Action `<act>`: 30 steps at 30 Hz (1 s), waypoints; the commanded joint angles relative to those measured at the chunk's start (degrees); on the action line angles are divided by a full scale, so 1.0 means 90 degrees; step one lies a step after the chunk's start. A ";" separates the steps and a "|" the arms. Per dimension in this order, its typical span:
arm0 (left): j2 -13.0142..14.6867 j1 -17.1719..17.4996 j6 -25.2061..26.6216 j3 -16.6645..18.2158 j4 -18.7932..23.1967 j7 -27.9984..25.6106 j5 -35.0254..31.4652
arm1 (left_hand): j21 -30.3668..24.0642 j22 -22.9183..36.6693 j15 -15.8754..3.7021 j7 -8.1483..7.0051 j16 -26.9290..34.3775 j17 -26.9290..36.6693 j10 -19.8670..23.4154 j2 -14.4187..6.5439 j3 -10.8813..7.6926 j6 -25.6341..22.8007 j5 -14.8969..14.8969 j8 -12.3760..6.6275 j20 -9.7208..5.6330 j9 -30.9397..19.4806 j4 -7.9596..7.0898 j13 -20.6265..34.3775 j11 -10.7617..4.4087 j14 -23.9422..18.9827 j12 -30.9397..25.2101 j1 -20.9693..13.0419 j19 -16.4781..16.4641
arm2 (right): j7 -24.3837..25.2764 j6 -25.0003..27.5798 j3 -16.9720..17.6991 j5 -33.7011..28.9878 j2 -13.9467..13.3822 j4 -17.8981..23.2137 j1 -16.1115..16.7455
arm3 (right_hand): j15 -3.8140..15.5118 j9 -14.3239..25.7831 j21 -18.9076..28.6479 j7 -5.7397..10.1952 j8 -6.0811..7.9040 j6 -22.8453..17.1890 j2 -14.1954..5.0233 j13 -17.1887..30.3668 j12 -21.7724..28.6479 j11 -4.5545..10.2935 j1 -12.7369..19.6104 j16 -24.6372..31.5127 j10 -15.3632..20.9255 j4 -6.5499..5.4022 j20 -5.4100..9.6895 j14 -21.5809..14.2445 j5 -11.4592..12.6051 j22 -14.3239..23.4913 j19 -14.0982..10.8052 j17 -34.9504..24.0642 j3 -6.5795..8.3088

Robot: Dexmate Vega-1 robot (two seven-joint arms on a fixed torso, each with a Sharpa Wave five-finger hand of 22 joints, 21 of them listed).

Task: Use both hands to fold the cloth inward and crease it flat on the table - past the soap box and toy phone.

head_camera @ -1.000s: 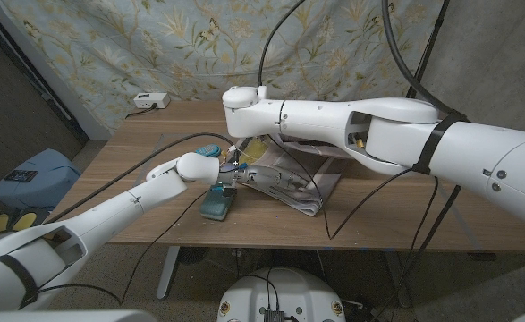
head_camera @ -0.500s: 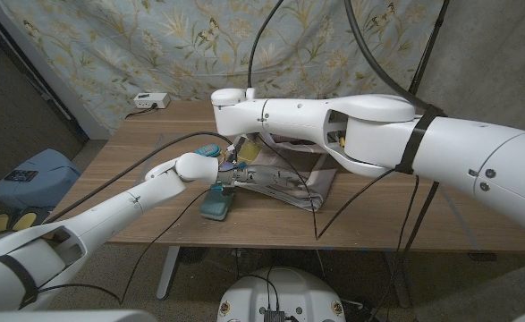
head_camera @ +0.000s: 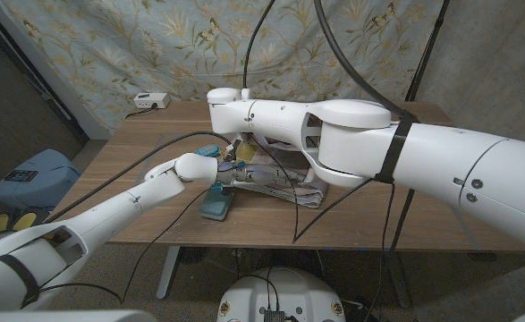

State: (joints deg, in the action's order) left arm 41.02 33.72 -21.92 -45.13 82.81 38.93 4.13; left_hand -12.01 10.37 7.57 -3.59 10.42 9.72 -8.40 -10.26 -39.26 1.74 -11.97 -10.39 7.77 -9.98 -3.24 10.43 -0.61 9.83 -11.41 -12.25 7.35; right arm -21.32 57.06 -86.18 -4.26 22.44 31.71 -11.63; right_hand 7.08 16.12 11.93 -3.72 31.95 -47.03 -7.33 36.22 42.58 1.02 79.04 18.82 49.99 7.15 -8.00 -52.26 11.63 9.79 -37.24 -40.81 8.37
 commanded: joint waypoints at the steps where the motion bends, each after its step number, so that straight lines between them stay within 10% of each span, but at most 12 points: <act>1: -0.0012 -0.0018 -0.0003 -0.0006 -0.0062 -0.0063 -0.0070 | 0.0032 0.0008 0.0029 -0.0060 0.0003 0.0019 -0.0027 0.0009 -0.0017 -0.0006 -0.0013 -0.0009 0.0027 -0.0026 0.0033 0.0004 -0.0026 0.0110 0.0001 -0.0071 0.0014 | -0.0040 -0.0295 0.0571 -0.0182 0.0164 -0.0287 0.0208 | -0.0082 0.0027 0.0011 -0.0078 -0.0057 0.0076 0.0009 -0.0047 -0.0072 -0.0068 -0.0118 -0.0066 -0.0038 -0.0041 -0.0044 0.0043 -0.0028 0.0029 -0.0024 0.0048 0.0001; 11: 0.0021 0.0008 -0.0004 0.0004 -0.0048 -0.0172 -0.0173 | 0.0032 0.0007 0.0020 -0.0073 0.0003 0.0018 -0.0025 0.0017 -0.0011 0.0000 -0.0013 -0.0006 0.0019 -0.0026 0.0053 0.0003 -0.0032 0.0105 0.0000 -0.0089 0.0012 | 0.0129 -0.0221 0.0710 -0.0241 0.0090 0.0032 0.0401 | -0.0123 0.0045 0.0011 -0.0120 -0.0097 0.0130 -0.0006 -0.0106 -0.0118 -0.0124 -0.0181 -0.0091 -0.0084 -0.0038 -0.0053 0.0050 -0.0040 0.0028 -0.0073 0.0055 0.0002; 23: -0.0001 -0.0029 0.0015 0.0000 -0.0123 -0.0129 -0.0130 | 0.0032 0.0007 0.0014 -0.0076 0.0001 0.0017 -0.0016 0.0018 -0.0007 -0.0009 -0.0014 -0.0008 0.0011 -0.0026 0.0076 0.0003 -0.0033 0.0105 -0.0002 -0.0111 0.0010 | 0.0138 0.0066 0.0870 -0.0066 -0.0423 0.0895 0.0515 | -0.0637 0.0021 -0.0068 -0.0506 -0.0555 0.0691 0.0313 -0.0310 -0.0391 -0.0601 -0.2148 -0.0565 -0.0487 -0.0941 -0.0438 0.0191 -0.0032 0.0023 -0.0129 0.0516 -0.0656; 30: -0.0020 -0.0036 0.0001 -0.0010 -0.0165 -0.0094 -0.0082 | 0.0033 0.0007 0.0010 -0.0079 0.0000 0.0016 -0.0017 0.0018 -0.0005 -0.0016 -0.0015 -0.0010 0.0001 -0.0026 0.0089 0.0003 -0.0042 0.0106 -0.0002 -0.0124 0.0012 | 0.0153 0.0247 0.0920 0.0095 -0.0720 0.1324 0.0566 | -0.0681 0.0019 -0.0085 -0.0534 -0.0641 0.0782 0.0324 -0.0314 -0.0430 -0.0656 -0.2280 -0.0624 -0.0580 -0.0994 -0.0476 0.0238 0.0019 0.0023 -0.0109 0.0577 -0.0695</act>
State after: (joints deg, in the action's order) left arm 41.08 33.64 -22.10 -45.12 81.91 37.64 2.93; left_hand -11.99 10.35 7.57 -3.69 10.42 9.72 -8.40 -10.22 -39.28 1.64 -11.97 -10.39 7.39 -9.98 -2.75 10.43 -0.61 9.83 -11.41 -12.72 7.23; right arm -20.31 56.77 -79.03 -5.37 19.83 37.58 -7.47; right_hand 1.52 16.22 11.19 -8.38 26.38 -40.28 -4.43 33.17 38.94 -4.59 59.06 13.31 44.98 -1.37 -11.80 -49.98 11.47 9.85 -38.13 -35.56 2.06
